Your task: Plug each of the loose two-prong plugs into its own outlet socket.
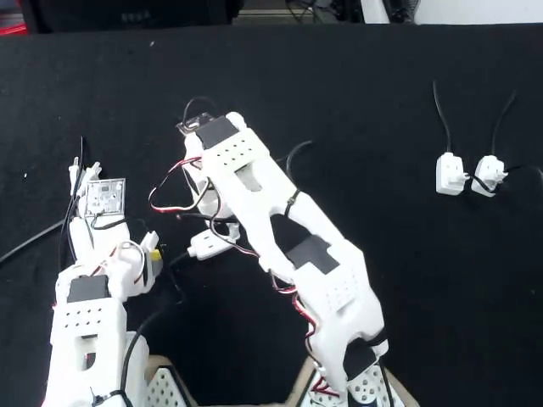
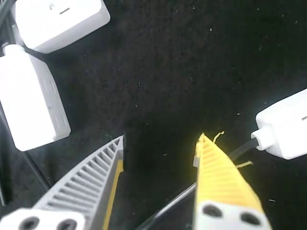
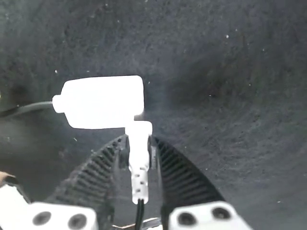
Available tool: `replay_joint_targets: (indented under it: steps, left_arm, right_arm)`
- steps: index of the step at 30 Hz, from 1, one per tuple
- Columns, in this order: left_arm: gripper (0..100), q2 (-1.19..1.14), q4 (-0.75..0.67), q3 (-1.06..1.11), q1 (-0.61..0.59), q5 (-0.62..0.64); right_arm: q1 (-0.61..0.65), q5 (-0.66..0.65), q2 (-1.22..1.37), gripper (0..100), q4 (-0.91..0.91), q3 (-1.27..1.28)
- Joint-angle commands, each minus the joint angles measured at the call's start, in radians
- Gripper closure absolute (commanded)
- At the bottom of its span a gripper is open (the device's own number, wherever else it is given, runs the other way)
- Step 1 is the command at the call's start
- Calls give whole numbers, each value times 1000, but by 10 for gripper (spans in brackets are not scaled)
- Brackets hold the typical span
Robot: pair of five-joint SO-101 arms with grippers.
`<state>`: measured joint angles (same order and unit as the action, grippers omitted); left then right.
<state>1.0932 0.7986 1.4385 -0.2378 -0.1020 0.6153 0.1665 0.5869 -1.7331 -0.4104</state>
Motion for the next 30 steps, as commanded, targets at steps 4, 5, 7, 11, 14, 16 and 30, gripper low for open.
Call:
replay_joint_targets:
  steps: [4,5,7,11,14,16,30]
  left_arm:
    - [762,11,-14,-8,-7,-11]
    - [762,11,-14,-8,-7,-11]
    - [762,11,-14,-8,-7,-11]
    - [762,11,-14,-8,-7,-11]
    - [762,11,-14,-8,-7,-12]
    - [762,11,-14,-8,-8,-12]
    - [762,11,-14,-13,-61,-11]
  right_arm:
    - [17,83,-35,987,-26,-24]
    - [17,87,-35,987,-26,-25]
    - [17,87,-42,987,-26,-31]
    - [17,87,-42,987,-28,-56]
    - [35,89,-42,987,-31,-62]
    - [51,94,-42,987,-32,-64]
    - [31,118,-33,987,-28,-54]
